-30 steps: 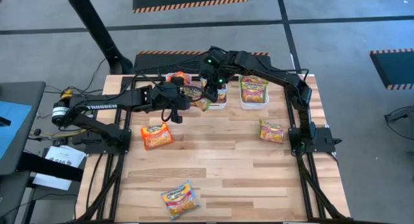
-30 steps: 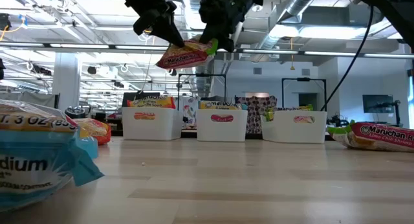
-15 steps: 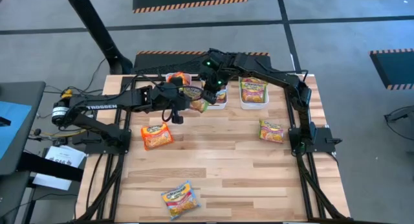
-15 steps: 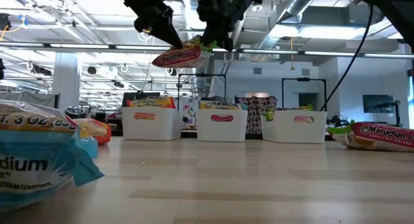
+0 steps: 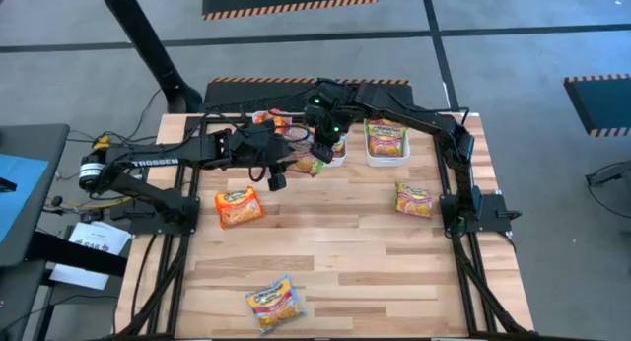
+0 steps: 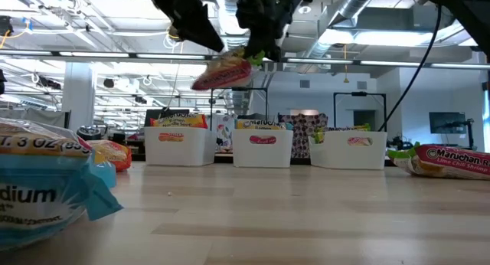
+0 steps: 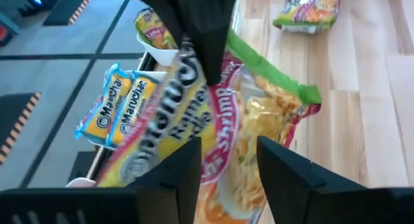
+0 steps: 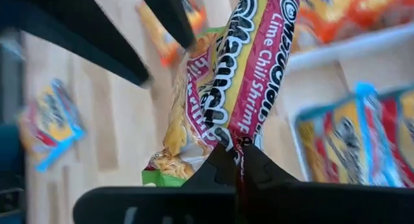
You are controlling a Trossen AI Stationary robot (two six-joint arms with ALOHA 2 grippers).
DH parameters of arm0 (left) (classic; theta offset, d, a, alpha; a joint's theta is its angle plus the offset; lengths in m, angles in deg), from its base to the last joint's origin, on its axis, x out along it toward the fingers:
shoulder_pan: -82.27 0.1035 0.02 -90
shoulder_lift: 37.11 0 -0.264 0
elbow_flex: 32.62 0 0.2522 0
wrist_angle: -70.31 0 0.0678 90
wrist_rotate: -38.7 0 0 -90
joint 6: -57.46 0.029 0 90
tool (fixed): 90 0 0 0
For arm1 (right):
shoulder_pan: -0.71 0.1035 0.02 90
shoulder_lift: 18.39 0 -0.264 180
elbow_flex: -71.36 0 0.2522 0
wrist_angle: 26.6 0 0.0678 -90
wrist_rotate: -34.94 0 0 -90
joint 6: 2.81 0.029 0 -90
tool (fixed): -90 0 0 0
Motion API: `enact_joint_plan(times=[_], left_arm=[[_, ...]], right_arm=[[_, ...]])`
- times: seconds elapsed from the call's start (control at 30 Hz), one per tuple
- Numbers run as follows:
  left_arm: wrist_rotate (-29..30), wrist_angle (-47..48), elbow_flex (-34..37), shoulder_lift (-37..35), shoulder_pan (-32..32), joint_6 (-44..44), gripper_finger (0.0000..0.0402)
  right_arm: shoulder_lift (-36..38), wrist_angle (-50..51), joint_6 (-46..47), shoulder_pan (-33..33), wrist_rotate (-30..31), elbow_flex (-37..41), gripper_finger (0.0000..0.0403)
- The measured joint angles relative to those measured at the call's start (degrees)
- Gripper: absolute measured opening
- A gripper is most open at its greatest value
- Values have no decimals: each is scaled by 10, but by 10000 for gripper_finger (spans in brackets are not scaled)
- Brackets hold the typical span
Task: Sort Maruchan noodles
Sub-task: Put the green noodle pack into the right white bin
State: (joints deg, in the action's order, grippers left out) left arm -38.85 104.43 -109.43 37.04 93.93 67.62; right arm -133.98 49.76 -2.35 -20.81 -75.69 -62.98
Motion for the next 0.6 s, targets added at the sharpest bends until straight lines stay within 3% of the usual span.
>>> enact_joint_plan(times=[0.4,0.6], left_arm=[[1,-54,0,0,0,-32,138],[2,-54,0,0,0,-42,137]], right_arm=[[9,154,-84,-13,113,0,5],[29,202,-101,-40,132,1,5]])
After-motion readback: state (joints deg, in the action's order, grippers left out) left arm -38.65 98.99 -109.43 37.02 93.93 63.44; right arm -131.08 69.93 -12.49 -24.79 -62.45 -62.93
